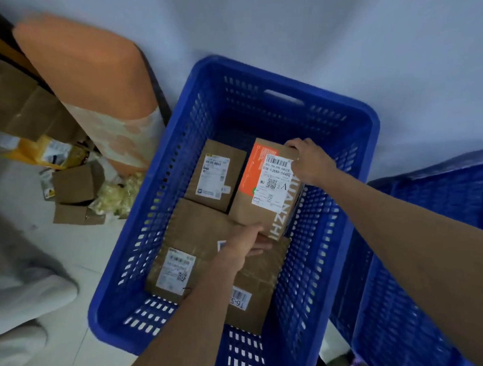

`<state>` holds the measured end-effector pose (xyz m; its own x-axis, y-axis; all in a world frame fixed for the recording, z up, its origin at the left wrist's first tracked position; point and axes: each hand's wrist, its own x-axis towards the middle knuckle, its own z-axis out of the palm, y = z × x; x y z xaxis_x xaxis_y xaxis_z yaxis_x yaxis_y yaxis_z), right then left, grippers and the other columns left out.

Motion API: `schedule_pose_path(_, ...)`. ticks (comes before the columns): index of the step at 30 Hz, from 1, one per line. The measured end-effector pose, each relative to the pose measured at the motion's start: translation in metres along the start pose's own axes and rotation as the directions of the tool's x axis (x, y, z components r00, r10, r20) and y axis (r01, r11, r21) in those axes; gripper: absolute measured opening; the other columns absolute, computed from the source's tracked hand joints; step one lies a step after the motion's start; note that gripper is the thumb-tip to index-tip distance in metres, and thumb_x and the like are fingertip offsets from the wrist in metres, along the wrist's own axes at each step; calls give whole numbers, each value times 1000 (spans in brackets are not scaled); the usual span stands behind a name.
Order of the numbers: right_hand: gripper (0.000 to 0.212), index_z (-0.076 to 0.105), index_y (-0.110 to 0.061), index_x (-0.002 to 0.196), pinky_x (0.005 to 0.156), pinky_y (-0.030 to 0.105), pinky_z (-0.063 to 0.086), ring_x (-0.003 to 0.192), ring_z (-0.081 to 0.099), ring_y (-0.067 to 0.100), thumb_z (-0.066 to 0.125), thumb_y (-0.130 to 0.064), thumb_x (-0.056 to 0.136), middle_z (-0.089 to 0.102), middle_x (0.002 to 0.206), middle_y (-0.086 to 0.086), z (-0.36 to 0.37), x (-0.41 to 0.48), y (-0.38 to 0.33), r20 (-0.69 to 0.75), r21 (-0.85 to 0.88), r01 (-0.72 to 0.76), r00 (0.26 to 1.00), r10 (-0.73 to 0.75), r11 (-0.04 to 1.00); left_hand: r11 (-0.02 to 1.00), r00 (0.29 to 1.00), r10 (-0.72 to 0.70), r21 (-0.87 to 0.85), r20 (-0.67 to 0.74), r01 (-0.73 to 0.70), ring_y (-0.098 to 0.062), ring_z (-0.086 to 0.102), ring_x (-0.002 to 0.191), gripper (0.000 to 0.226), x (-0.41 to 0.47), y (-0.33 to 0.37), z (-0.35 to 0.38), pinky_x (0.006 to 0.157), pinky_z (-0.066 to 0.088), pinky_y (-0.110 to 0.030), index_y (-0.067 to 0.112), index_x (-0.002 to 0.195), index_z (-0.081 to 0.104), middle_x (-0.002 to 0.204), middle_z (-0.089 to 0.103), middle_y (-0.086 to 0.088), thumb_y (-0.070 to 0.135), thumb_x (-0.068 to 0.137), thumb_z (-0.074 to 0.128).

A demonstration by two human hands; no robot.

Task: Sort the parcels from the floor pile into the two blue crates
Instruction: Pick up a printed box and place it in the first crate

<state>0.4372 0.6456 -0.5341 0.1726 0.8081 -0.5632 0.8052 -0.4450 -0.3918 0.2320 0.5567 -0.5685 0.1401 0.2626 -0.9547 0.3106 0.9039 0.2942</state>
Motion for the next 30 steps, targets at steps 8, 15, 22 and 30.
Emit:
schedule_pose_path(8,52,43,-29,136,95,46,45,114,49,23,55,-18,87,46,126,0,34,44,13,39,-8,-28,999,28,1000,992,996,-85,-91,-1,85,-22,77,82,27,32,5,-12,81,61,-35,11,114,64,97,77,-9,32,101,53)
schedule_pose_path(15,60,35,-28,144,101,49,43,123,45,24,59,-21,89,45,134,2,56,64,22,83,-16,-45,996,46,999,979,988,-152,142,40,145,-25,77,76,40,56,21,-25,75,62,-36,3,111,65,86,78,-10,39,100,52)
schedule_pose_path(22,114,4,-9,156,105,49,38,142,25,34,76,-52,78,17,158,12,87,77,26,181,-353,32,983,35,935,993,1000,-23,116,2,23,-23,75,69,33,75,34,-26,76,62,-35,8,116,61,97,75,-9,35,102,49)
schedule_pose_path(30,127,-4,-11,157,107,50,36,144,21,35,74,-66,73,13,161,9,100,79,29,126,-364,40,992,6,931,1000,999,15,-21,-40,-16,-24,73,73,33,92,39,-11,66,62,-35,10,126,56,119,63,-14,31,100,53)
